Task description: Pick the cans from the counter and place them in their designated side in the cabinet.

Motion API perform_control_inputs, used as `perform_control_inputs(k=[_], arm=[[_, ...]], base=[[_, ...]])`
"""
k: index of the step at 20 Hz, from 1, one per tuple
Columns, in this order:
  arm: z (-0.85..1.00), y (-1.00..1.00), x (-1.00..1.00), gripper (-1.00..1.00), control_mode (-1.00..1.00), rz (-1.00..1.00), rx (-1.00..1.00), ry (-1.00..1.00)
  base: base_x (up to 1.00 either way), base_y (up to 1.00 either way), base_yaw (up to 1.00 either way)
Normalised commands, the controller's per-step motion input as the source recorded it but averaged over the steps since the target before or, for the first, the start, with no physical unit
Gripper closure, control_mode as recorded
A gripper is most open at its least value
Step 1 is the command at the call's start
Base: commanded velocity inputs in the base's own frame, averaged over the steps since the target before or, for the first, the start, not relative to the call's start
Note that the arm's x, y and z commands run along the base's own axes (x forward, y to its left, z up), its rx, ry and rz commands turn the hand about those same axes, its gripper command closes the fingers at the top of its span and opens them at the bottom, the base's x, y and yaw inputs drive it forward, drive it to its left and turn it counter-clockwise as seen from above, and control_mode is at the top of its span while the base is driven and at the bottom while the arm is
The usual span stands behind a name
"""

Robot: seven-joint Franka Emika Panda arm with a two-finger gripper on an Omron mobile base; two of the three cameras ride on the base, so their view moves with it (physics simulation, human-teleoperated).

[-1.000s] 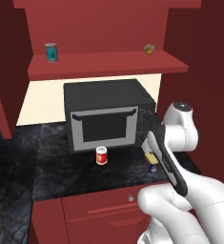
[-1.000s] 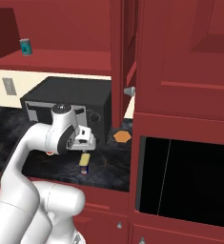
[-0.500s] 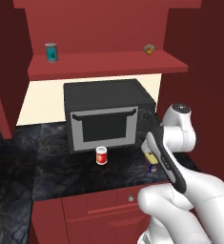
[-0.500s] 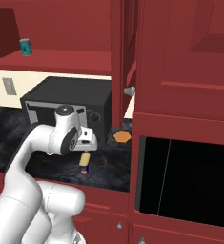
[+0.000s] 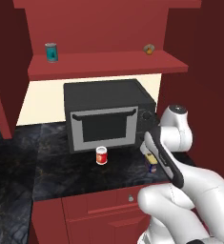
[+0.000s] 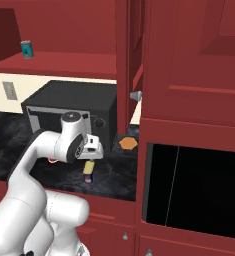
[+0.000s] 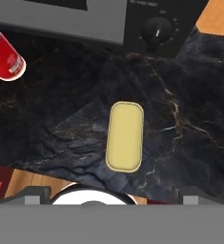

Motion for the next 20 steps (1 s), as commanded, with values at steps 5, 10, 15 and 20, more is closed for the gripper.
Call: perform_control_inputs(k=[5, 10, 15, 20], arm=[[-0.08, -0.01, 0.08, -1.0, -1.0, 0.0, 0.0, 0.06], [-0.14, -0.03, 0.08, -1.0, -1.0, 0.01, 0.0, 0.01], [-0.17, -0.03, 0.09, -1.0, -1.0, 0.01, 0.0, 0.0], [-0.17, -0.01, 0.09, -1.0, -1.0, 0.01, 0.0, 0.0]], base=[[0.0, 0.0, 0.0], [0.0, 0.0, 0.0], [0.0, 0.0, 0.0], [0.0, 0.0, 0.0]])
